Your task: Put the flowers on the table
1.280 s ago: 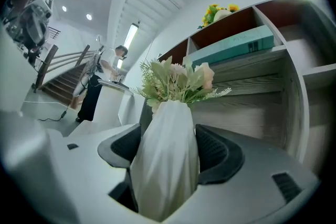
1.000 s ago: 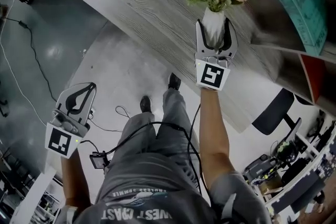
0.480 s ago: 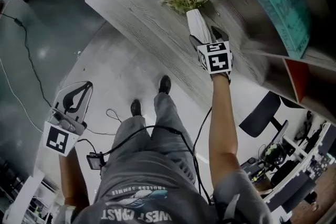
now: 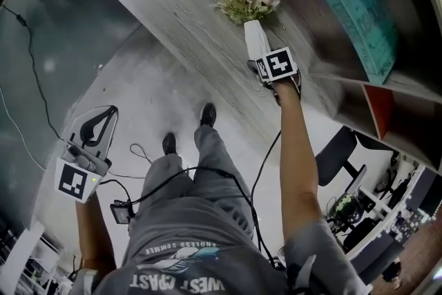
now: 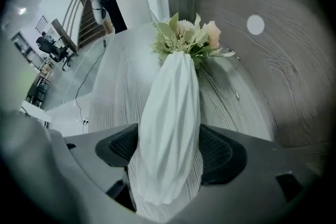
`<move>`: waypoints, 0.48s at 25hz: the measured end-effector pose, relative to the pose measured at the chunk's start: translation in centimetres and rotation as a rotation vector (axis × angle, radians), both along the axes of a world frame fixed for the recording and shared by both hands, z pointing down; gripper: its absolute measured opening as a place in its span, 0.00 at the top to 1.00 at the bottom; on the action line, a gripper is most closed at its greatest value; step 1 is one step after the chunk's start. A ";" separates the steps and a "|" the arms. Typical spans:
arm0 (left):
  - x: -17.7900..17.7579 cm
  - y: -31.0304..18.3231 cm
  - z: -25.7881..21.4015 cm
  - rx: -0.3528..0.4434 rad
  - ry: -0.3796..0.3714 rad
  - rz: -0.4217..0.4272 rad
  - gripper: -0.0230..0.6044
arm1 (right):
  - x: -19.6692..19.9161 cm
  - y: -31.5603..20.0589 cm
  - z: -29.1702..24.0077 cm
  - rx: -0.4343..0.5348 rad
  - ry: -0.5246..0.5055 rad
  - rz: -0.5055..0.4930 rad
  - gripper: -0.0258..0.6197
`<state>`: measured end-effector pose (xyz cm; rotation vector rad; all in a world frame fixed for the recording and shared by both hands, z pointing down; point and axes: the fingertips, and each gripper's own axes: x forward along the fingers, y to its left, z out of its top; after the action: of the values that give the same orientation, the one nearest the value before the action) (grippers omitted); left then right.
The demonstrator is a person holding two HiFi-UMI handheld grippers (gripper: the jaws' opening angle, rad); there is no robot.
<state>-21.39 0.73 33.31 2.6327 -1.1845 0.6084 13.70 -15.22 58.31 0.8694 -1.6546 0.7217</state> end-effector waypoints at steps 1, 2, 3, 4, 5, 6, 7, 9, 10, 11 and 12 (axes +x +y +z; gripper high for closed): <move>0.0 0.0 0.0 -0.001 0.000 -0.001 0.94 | 0.0 0.0 -0.1 0.007 -0.005 0.007 0.39; 0.0 0.0 0.0 -0.001 -0.001 -0.002 0.94 | -0.1 -0.1 -0.2 0.024 -0.023 0.020 0.39; 0.0 0.1 0.0 -0.003 -0.002 -0.001 0.94 | -0.2 -0.1 -0.3 0.049 -0.054 0.040 0.39; 0.0 0.1 0.1 -0.005 -0.003 0.000 0.94 | -0.5 -0.2 -0.5 0.083 -0.096 0.064 0.40; 0.0 0.2 0.2 -0.009 -0.006 0.002 0.94 | -0.8 -0.3 -0.7 0.128 -0.147 0.087 0.40; 0.1 0.3 0.2 -0.012 -0.009 0.005 0.94 | -1.2 -0.5 -1.0 0.184 -0.203 0.111 0.40; 0.2 0.3 0.3 -0.015 -0.013 0.008 0.94 | -1.5 -0.9 -1.5 0.250 -0.257 0.137 0.41; 0.5 0.2 0.4 -0.015 -0.017 0.017 0.94 | -1.7 -1.8 -3.1 0.412 -0.346 0.197 0.41; 0.7 0.1 0.3 -0.012 -0.016 0.021 0.94 | -1.7 -2.2 -4.0 0.498 -0.385 0.221 0.42; 0.9 0.1 0.3 -0.010 -0.015 0.025 0.94 | -1.7 -2.6 -4.7 0.573 -0.418 0.237 0.42; 1.1 0.1 0.3 -0.008 -0.015 0.029 0.94 | -1.8 -2.7 -5.2 0.625 -0.438 0.241 0.42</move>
<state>-20.25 0.80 33.63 2.6473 -1.1473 0.6382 11.91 -17.93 53.16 1.4464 -2.2489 0.5834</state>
